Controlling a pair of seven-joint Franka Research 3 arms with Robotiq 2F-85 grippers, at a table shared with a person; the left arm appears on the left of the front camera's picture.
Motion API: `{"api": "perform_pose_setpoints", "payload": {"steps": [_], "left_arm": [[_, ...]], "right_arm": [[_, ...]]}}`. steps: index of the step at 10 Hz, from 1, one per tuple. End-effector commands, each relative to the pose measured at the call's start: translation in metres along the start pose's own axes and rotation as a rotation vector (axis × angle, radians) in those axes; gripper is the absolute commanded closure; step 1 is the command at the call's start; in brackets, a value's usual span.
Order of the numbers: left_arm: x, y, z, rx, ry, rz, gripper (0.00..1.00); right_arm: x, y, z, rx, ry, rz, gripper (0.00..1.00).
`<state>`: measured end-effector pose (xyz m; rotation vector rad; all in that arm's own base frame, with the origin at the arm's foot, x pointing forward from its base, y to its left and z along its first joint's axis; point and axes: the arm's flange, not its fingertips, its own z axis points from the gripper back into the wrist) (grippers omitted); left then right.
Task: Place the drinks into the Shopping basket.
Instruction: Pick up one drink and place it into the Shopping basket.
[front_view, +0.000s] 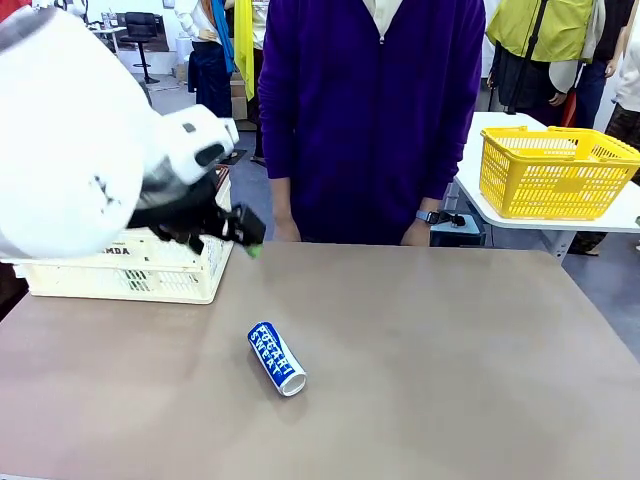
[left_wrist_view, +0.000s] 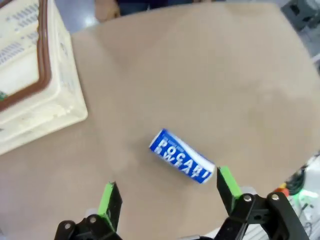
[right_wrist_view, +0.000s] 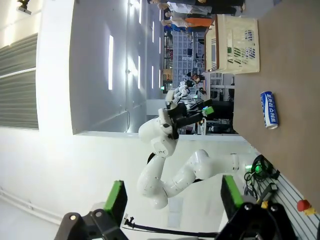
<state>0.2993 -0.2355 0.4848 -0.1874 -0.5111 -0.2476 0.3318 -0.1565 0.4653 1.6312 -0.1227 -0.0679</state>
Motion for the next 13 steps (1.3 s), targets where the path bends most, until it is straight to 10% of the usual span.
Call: {"api": "perform_pose_setpoints", "payload": {"steps": [1,6,11,13], "left_arm": [[0.008,0.002,0.019,-0.045,-0.041,0.011,0.0],[0.012,-0.027,0.001,0.043,0.053,-0.071,0.0],[0.004,-0.065,-0.087,0.196,0.291,0.271,0.0],[-0.001,-0.067,-0.104,0.181,0.391,0.215,0.0]], "right_arm": [[0.0,0.002,0.002,0.0,0.013,0.007,0.0],[0.0,0.002,0.002,0.0,0.013,0.007,0.0],[0.0,0.002,0.002,0.0,0.013,0.007,0.0],[0.0,0.002,0.002,0.0,0.013,0.007,0.0]]}}
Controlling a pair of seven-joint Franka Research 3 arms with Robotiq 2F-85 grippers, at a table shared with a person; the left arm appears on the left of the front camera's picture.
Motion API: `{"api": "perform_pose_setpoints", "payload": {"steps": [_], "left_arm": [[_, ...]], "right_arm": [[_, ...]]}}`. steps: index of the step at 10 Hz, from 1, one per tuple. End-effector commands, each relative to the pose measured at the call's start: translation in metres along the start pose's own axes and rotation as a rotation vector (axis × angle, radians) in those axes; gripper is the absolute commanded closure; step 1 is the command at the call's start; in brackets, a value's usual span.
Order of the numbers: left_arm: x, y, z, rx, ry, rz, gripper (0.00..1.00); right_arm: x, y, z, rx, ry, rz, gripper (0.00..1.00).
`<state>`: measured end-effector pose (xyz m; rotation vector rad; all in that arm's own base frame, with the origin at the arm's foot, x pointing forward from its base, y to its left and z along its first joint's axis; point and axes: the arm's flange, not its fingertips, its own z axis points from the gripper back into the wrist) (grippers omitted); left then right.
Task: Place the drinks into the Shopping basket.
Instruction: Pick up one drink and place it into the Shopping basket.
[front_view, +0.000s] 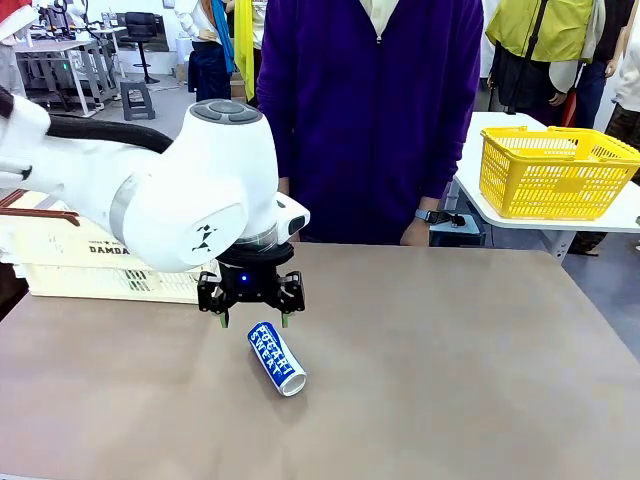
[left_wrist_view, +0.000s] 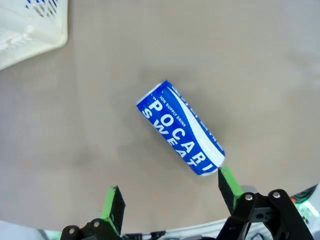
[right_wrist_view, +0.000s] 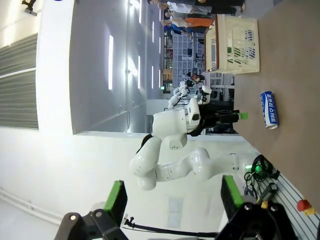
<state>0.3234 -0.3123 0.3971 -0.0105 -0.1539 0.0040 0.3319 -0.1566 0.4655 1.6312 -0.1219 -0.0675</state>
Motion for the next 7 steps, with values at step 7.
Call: {"api": "perform_pose_setpoints", "payload": {"steps": [7], "left_arm": [[0.0,0.0,0.0,0.0,0.0,0.0,0.0]], "right_arm": [[0.0,0.002,0.002,0.0,0.013,0.007,0.0]]}}
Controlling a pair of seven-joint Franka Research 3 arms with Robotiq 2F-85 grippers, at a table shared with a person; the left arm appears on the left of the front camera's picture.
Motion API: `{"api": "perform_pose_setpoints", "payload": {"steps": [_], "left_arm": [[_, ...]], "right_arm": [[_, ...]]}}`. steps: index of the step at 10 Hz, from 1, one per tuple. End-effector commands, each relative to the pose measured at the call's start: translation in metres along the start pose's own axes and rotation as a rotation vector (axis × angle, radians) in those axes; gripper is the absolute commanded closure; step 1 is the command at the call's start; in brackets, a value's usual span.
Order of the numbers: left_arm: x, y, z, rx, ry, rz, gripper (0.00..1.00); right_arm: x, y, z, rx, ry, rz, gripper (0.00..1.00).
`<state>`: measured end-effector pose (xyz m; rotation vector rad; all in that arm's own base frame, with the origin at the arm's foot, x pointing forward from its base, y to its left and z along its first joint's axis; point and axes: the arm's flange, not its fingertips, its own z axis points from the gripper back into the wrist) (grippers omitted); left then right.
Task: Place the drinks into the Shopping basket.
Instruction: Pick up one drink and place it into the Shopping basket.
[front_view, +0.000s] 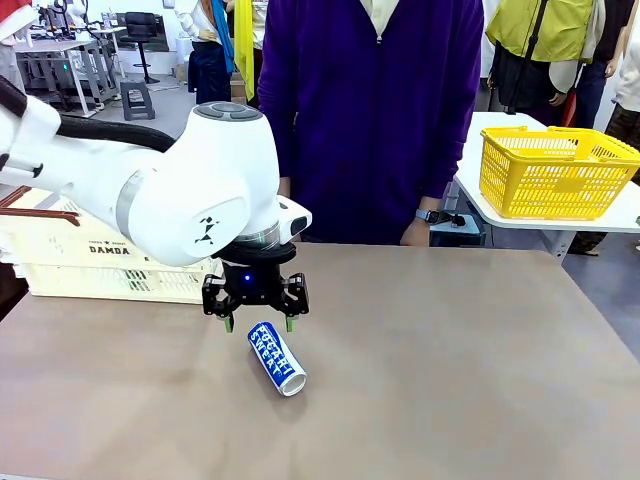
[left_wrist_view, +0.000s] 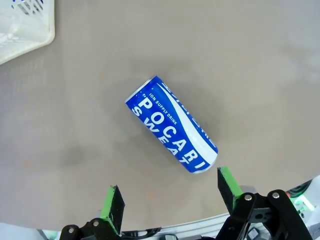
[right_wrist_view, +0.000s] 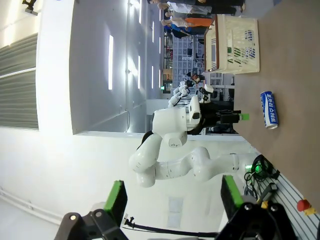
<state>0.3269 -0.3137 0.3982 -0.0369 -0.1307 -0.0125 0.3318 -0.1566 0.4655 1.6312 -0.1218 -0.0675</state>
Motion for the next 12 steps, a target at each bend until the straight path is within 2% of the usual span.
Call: {"api": "perform_pose_setpoints", "payload": {"steps": [1,2,3,4,5,7,9,12], "left_arm": [[0.0,-0.001,0.0,-0.001,0.0,0.0,0.0],[0.004,-0.002,-0.012,-0.065,0.067,0.089,0.0],[0.013,-0.007,-0.025,-0.036,0.096,0.456,0.0],[0.02,-0.007,-0.032,-0.032,0.136,0.542,0.0],[0.022,-0.008,-0.037,-0.003,0.142,0.554,0.0],[0.024,-0.012,-0.045,-0.068,0.132,0.551,0.0],[0.029,-0.01,-0.058,-0.074,0.042,0.492,0.0],[0.033,-0.003,-0.075,-0.067,0.052,0.428,0.0]], "right_arm": [[0.0,0.002,0.002,0.0,0.013,0.007,0.0],[0.0,0.002,0.002,0.0,0.013,0.007,0.0],[0.0,0.002,0.002,0.0,0.013,0.007,0.0],[0.0,0.002,0.002,0.0,0.013,0.007,0.0],[0.0,0.002,0.002,0.0,0.013,0.007,0.0],[0.0,0.002,0.002,0.0,0.013,0.007,0.0],[0.0,0.002,0.002,0.0,0.013,0.007,0.0],[0.0,0.002,0.002,0.0,0.013,0.007,0.0]]}}
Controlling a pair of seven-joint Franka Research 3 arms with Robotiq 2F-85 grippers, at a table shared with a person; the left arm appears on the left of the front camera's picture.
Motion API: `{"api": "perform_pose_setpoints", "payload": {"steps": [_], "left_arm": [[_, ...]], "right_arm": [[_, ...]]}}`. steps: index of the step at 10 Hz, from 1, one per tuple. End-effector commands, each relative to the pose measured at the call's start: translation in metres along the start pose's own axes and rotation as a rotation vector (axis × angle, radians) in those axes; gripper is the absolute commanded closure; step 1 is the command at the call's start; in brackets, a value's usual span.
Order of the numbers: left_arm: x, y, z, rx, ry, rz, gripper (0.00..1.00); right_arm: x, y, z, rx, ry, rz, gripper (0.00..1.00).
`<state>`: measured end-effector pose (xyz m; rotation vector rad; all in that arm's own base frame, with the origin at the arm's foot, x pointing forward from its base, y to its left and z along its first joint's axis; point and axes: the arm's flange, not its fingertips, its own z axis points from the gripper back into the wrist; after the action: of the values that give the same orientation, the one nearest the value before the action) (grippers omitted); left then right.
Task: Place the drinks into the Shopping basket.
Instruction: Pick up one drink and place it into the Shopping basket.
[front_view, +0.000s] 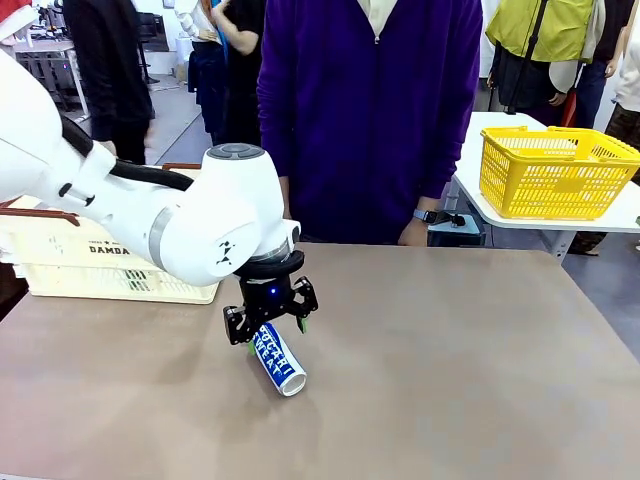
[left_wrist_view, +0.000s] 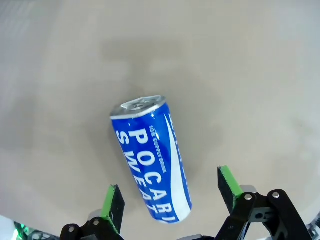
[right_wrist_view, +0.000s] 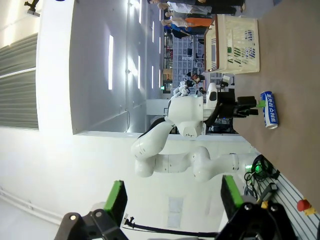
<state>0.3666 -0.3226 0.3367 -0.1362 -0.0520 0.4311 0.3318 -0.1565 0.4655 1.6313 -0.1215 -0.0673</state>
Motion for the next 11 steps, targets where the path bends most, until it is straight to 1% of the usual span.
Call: {"api": "perform_pose_setpoints", "payload": {"steps": [1,3,5,8,9,10,11], "left_arm": [[0.006,0.003,-0.014,-0.001,-0.017,-0.02,0.0],[0.008,0.001,-0.028,-0.004,-0.051,0.007,0.0],[0.009,0.0,-0.037,0.022,-0.07,0.02,0.0],[0.007,-0.005,-0.047,0.049,-0.035,-0.022,0.0],[0.007,-0.006,-0.05,0.053,-0.031,-0.049,0.33],[0.007,-0.006,-0.051,0.06,-0.019,-0.072,0.63],[0.006,-0.006,-0.051,0.063,-0.022,-0.071,0.88]], "right_arm": [[0.0,0.002,0.002,0.0,0.012,0.008,0.0],[0.0,0.002,0.002,0.0,0.012,0.008,0.0],[0.0,0.002,0.002,0.0,0.012,0.008,0.0],[0.0,0.002,0.002,0.0,0.012,0.008,0.0],[0.0,0.002,0.002,0.0,0.012,0.008,0.0],[0.0,0.002,0.002,0.0,0.012,0.008,0.0],[0.0,0.002,0.002,0.0,0.012,0.008,0.0]]}}
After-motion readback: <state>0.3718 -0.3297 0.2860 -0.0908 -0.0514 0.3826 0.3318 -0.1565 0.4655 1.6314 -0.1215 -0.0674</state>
